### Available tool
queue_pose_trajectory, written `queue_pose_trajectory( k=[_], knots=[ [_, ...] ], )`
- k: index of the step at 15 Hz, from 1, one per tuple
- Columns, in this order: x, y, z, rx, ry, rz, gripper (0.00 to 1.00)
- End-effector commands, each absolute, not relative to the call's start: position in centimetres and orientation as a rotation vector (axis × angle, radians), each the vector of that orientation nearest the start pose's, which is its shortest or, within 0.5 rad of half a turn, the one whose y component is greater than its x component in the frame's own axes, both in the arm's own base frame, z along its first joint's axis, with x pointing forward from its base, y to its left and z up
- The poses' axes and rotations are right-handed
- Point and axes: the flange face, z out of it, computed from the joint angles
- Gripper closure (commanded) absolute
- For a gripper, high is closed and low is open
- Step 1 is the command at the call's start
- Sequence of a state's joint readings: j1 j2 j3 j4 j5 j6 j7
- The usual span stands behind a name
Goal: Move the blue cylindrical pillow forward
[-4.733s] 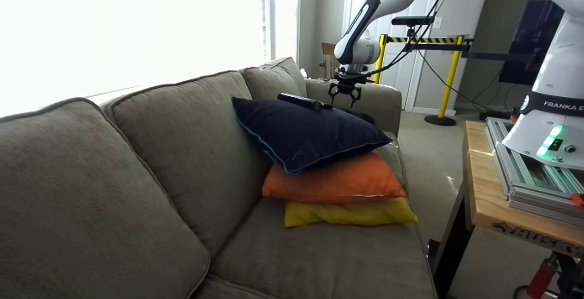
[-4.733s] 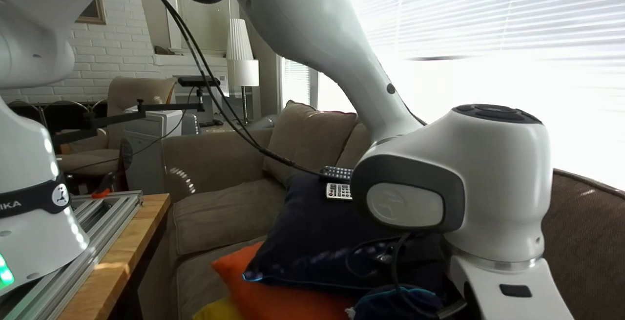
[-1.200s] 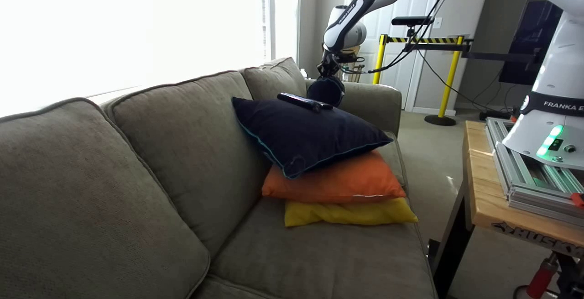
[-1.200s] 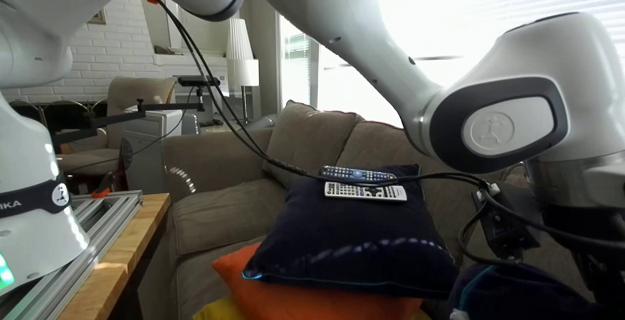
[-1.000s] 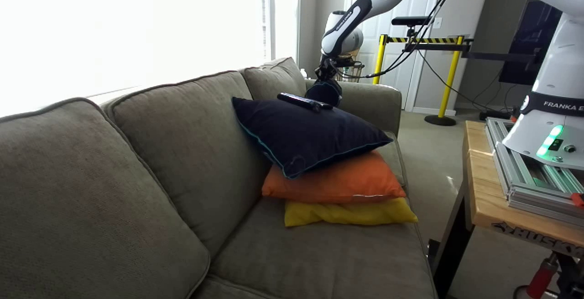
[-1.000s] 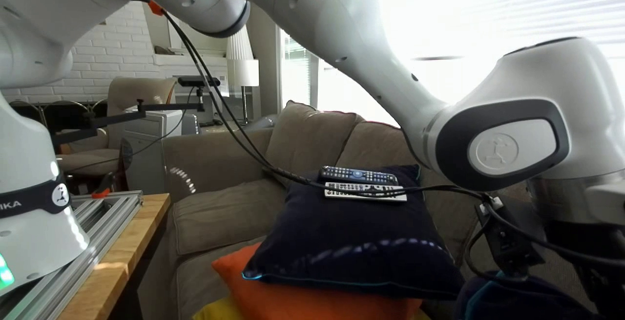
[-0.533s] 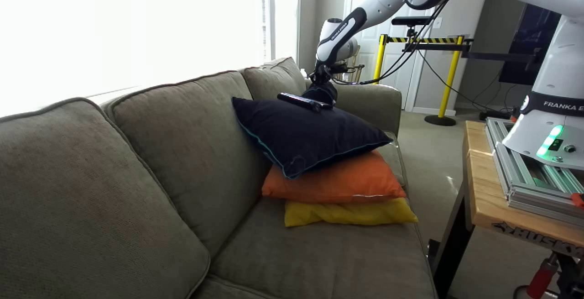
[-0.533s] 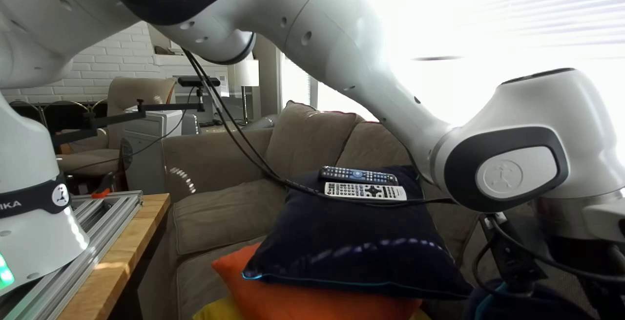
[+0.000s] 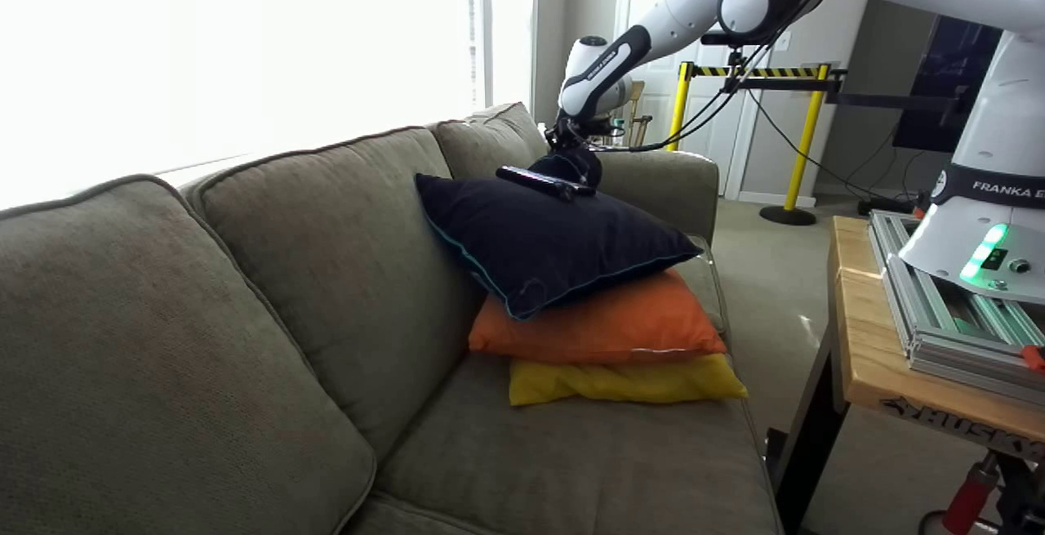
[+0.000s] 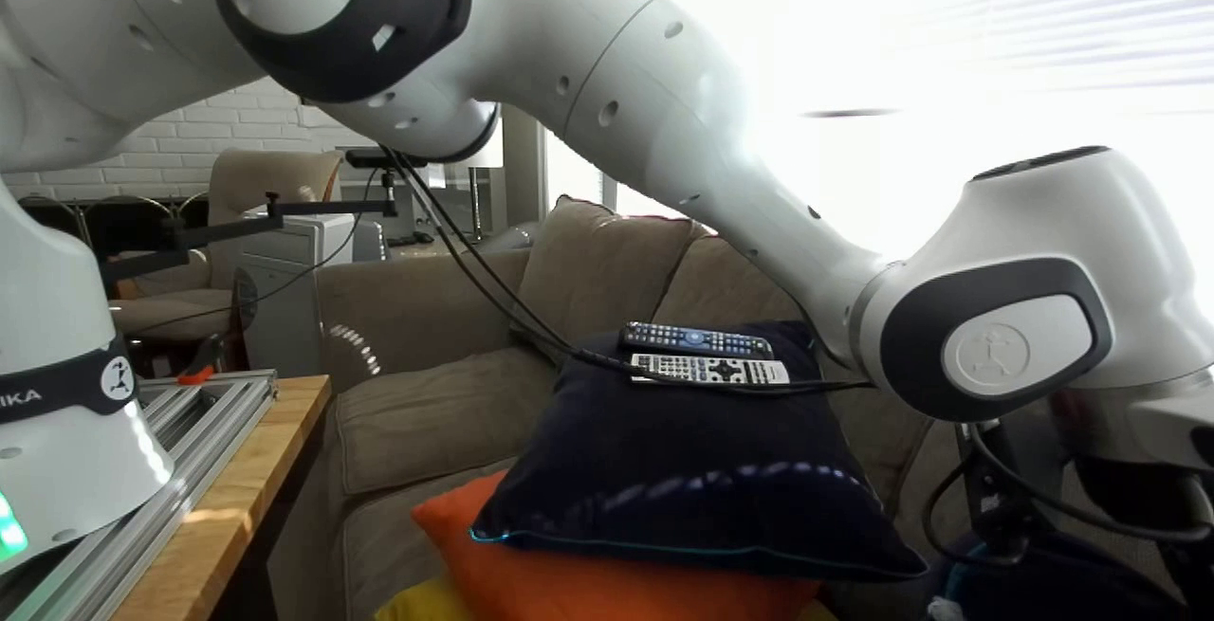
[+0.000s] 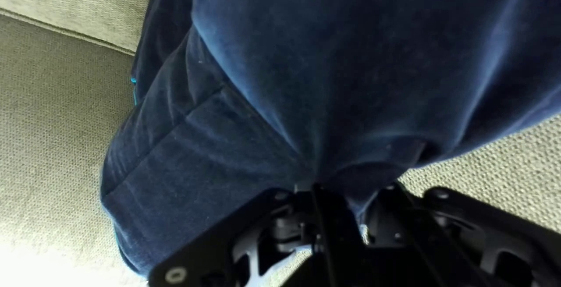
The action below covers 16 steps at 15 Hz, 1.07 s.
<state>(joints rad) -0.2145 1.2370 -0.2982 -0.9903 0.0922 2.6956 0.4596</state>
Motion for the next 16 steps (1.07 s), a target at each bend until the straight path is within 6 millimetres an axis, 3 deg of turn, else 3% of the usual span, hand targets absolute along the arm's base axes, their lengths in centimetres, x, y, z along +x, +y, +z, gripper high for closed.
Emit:
queue_pose_trajectory(
  k=[1, 7, 8, 9, 11, 16],
  knots=[
    [76.84, -29.8, 16.06, -2.915, 1.266, -0.931, 0.97],
    [77.37, -28.83, 15.57, -2.932, 1.243, -0.942, 0.97],
    [77.37, -28.81, 15.47, -2.936, 1.241, -0.944, 0.88],
    [77.35, -28.81, 15.34, -2.94, 1.24, -0.942, 0.62],
    [77.37, -28.84, 15.29, -2.946, 1.237, -0.945, 0.55],
    [77.61, -28.85, 15.74, -2.949, 1.236, -0.965, 0.2]
  ],
)
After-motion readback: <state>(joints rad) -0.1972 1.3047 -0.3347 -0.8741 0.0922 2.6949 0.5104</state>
